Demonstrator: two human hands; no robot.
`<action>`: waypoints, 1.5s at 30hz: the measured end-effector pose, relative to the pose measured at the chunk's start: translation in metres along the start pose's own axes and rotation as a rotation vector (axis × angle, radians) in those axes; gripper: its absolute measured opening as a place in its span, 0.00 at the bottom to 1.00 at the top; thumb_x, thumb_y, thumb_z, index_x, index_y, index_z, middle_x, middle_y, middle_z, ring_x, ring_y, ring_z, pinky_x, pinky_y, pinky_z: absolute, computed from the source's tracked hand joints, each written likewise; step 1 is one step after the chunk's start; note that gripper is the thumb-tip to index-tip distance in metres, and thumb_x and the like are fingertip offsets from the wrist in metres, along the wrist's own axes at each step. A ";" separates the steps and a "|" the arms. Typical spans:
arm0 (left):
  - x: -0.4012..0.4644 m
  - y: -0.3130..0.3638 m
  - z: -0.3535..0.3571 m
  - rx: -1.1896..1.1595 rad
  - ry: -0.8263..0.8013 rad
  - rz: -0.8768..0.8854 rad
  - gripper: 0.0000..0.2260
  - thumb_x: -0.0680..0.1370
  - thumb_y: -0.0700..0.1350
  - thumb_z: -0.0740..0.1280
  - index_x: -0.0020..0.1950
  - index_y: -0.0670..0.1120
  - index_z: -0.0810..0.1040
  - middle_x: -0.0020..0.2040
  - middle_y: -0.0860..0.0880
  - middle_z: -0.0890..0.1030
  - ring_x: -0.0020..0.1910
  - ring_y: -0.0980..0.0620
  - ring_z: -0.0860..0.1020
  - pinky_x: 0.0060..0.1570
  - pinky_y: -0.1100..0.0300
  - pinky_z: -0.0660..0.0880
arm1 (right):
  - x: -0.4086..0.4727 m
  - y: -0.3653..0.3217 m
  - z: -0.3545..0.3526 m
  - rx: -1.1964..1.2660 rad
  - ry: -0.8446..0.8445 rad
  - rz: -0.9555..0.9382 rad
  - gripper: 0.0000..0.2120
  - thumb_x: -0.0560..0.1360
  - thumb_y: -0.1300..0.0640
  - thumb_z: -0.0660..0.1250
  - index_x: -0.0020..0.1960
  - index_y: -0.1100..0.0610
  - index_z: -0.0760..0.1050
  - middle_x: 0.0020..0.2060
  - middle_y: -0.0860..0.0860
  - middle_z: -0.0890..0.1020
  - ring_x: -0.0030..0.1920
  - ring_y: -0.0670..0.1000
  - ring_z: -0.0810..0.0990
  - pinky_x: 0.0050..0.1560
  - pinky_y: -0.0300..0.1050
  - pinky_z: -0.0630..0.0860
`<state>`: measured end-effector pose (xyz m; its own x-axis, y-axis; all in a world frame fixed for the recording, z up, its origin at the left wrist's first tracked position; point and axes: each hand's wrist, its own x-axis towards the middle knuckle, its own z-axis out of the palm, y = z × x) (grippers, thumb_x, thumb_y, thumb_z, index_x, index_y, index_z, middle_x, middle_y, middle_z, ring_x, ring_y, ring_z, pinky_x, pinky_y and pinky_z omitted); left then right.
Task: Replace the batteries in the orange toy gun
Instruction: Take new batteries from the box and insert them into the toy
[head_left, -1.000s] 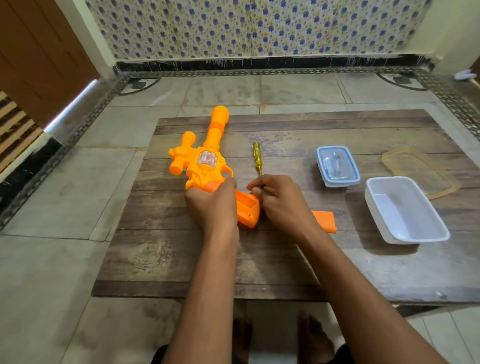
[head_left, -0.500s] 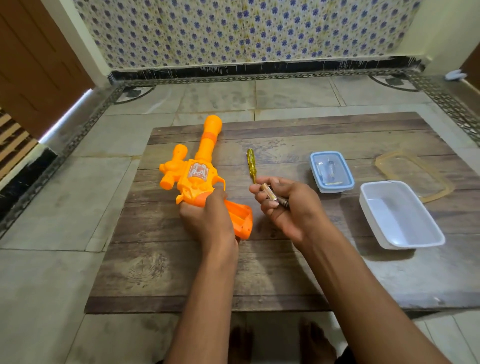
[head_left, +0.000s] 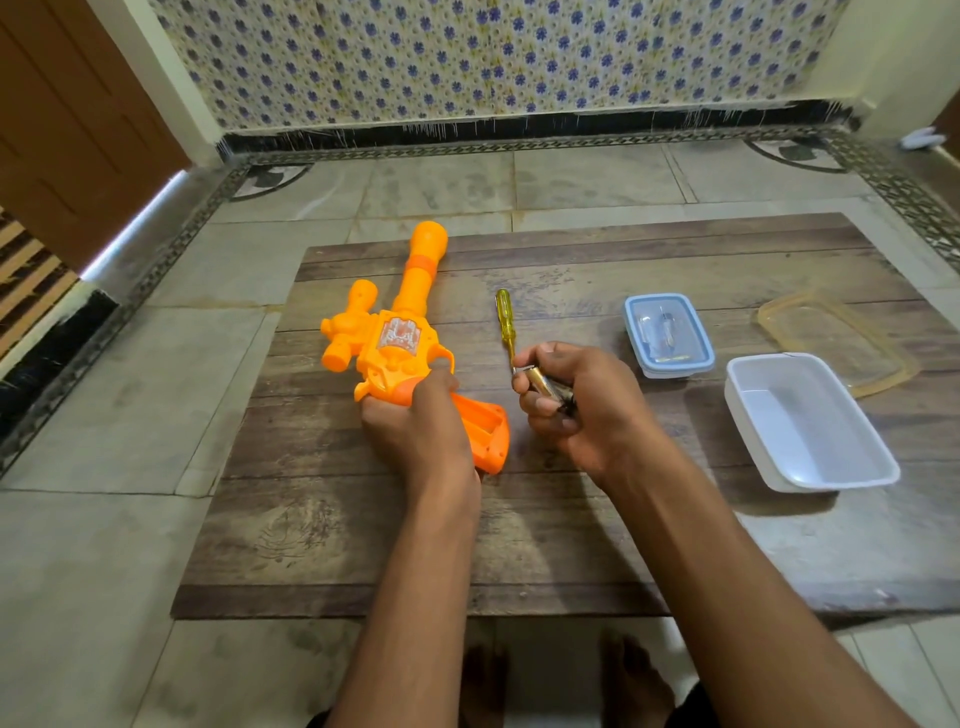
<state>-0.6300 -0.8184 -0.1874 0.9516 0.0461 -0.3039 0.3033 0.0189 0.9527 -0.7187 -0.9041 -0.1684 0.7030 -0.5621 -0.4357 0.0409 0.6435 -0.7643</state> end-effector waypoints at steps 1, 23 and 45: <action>0.000 0.000 0.000 0.000 0.003 -0.007 0.17 0.66 0.40 0.77 0.53 0.44 0.82 0.44 0.50 0.85 0.40 0.49 0.83 0.43 0.52 0.80 | 0.000 0.000 0.000 -0.009 0.002 -0.001 0.12 0.85 0.64 0.52 0.49 0.63 0.73 0.32 0.57 0.74 0.23 0.46 0.67 0.20 0.34 0.56; -0.004 0.004 -0.002 -0.042 -0.012 -0.056 0.13 0.67 0.43 0.77 0.50 0.48 0.82 0.42 0.52 0.85 0.40 0.51 0.83 0.42 0.53 0.80 | 0.007 0.025 0.022 -0.605 -0.039 -0.655 0.06 0.84 0.67 0.61 0.56 0.66 0.76 0.43 0.60 0.80 0.41 0.42 0.79 0.41 0.29 0.72; -0.004 0.009 -0.003 -0.126 -0.042 -0.115 0.08 0.70 0.40 0.74 0.48 0.48 0.83 0.43 0.51 0.85 0.42 0.50 0.84 0.46 0.51 0.80 | 0.020 0.032 0.020 -0.803 -0.035 -0.823 0.03 0.81 0.63 0.66 0.50 0.56 0.76 0.40 0.47 0.83 0.36 0.40 0.78 0.41 0.41 0.72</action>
<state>-0.6314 -0.8155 -0.1778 0.9131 -0.0057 -0.4078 0.4041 0.1467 0.9029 -0.6888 -0.8842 -0.1925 0.6929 -0.6359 0.3399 0.0412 -0.4357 -0.8991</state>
